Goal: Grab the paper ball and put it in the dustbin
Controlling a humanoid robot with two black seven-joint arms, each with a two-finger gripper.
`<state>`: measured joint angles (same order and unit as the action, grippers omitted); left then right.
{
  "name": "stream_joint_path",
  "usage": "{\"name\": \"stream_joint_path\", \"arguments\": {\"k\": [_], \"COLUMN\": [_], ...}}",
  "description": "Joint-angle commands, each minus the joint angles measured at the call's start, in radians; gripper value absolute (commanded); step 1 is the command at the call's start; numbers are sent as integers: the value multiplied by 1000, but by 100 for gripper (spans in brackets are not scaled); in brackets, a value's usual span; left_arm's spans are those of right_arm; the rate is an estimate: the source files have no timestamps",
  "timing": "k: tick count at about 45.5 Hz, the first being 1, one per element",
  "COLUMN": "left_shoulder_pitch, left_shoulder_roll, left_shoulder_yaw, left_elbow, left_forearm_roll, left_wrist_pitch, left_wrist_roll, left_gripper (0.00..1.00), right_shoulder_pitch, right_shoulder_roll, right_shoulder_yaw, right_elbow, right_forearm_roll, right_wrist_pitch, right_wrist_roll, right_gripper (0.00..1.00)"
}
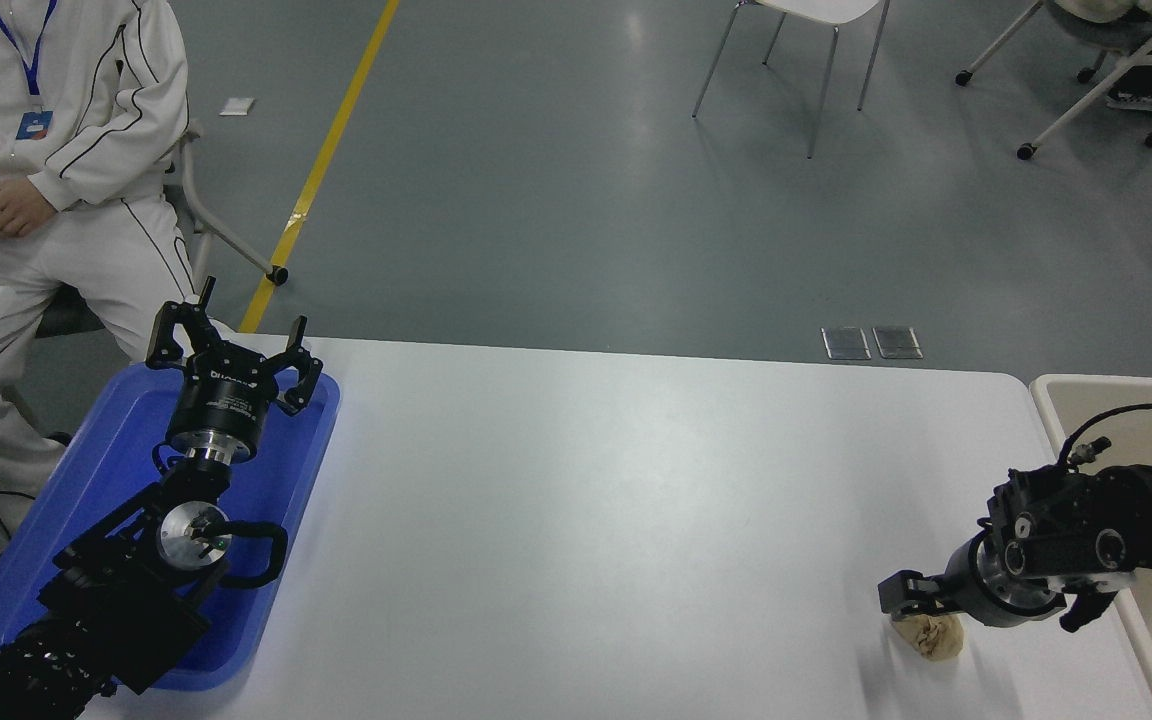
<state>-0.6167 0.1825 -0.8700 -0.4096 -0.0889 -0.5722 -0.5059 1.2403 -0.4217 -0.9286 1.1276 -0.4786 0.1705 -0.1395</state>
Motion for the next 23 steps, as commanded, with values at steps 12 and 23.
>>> {"name": "stream_joint_path", "arguments": {"k": [12, 23], "left_shoulder_pitch": [0, 0], "left_shoulder_roll": [0, 0], "left_shoulder_yaw": [0, 0], "left_elbow": [0, 0], "left_forearm_roll": [0, 0], "left_wrist_pitch": [0, 0], "left_wrist_roll": [0, 1], "left_gripper": [100, 100], "right_shoulder_pitch": [-19, -28], "right_shoulder_roll": [9, 9], "right_shoulder_yaw": [0, 0], "right_elbow": [-22, -23], "right_forearm_roll": [2, 0], "right_wrist_pitch": [-11, -11], "right_wrist_roll": [0, 0], "right_gripper": [90, 90]}}
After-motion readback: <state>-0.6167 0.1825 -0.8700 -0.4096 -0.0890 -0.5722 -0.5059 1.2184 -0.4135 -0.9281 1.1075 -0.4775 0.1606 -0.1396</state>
